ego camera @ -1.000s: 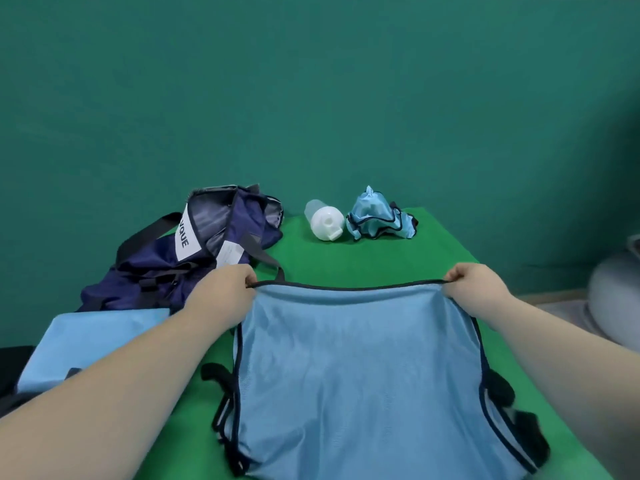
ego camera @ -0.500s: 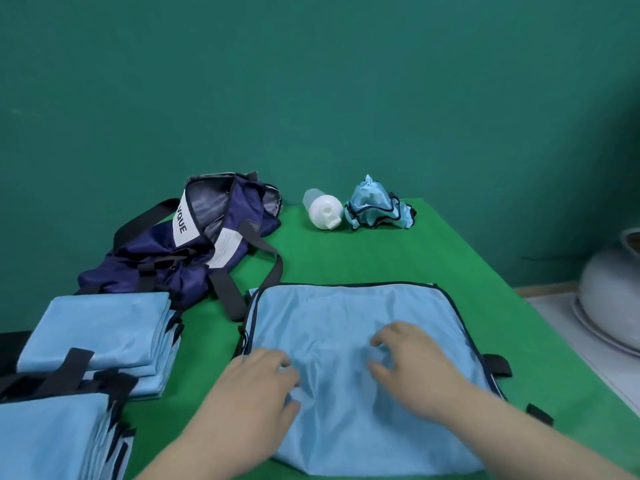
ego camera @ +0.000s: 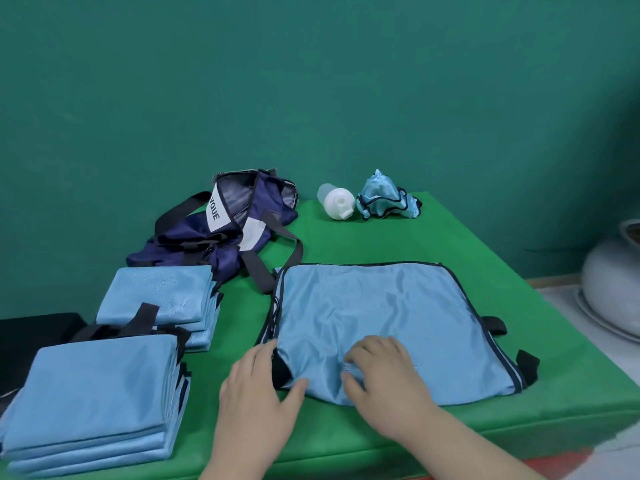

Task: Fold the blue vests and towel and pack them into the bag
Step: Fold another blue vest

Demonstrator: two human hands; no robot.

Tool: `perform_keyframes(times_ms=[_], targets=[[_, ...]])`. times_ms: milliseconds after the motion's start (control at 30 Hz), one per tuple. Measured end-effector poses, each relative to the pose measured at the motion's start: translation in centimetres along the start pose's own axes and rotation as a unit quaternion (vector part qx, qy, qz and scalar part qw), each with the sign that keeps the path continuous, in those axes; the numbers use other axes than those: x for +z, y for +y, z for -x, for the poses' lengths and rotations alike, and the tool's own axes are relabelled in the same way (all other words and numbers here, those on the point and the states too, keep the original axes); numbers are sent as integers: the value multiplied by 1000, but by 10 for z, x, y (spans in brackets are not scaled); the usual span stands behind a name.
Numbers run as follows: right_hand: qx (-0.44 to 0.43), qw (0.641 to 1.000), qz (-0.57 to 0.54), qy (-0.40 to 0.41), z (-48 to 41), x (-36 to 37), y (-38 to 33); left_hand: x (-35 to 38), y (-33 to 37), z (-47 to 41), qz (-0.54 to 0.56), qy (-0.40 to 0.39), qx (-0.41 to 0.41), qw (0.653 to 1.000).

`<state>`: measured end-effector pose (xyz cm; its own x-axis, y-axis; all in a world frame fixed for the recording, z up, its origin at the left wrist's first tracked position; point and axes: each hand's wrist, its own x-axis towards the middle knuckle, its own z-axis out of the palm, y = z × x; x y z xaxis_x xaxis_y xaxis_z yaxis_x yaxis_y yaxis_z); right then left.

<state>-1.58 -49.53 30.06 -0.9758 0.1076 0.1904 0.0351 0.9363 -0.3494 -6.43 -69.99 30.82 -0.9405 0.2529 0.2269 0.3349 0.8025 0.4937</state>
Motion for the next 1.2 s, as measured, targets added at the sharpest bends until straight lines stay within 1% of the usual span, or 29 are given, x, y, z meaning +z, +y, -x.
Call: perform_keyframes(times_ms=[67,133,200,267,333,400,533,633,700,767,867,967,1200], targets=[[-3,1000,-6,23,-8,4,-12,-1,-8,-1,13,-2,-24,1000],[20,1000,-23,5,-14,3,-13,-1,-8,-2,12,2,-35,999],[41,999,-31,5,-19,6,-14,-3,-13,-5,9,-1,-39,999],[55,998,-30,17,-22,13,-14,-6,-18,-10,3,-10,-32,999],[51,998,-7,24,-21,20,-13,-10,-19,-15,-9,-22,-29,999],[50,999,10,18,-21,23,-13,-12,-19,-19,-34,-40,-20,998],[55,998,4,25,-21,25,-13,-19,-19,-25,-59,-70,4,996],[56,998,3,23,-21,26,-13,-29,-19,-26,-27,-86,7,996],[58,998,-2,29,-21,25,-13,-39,-18,-26,7,-78,-5,997],[58,998,-3,33,-21,25,-12,-51,-18,-25,8,-63,-23,998],[63,997,-2,32,-20,24,-13,-71,-21,-22,-33,-62,-52,996],[64,997,-5,34,-19,25,-12,-86,-25,-16,-86,-61,-62,992],[63,997,-9,36,-18,27,-12,-85,-21,-6,-161,-113,-52,979]])
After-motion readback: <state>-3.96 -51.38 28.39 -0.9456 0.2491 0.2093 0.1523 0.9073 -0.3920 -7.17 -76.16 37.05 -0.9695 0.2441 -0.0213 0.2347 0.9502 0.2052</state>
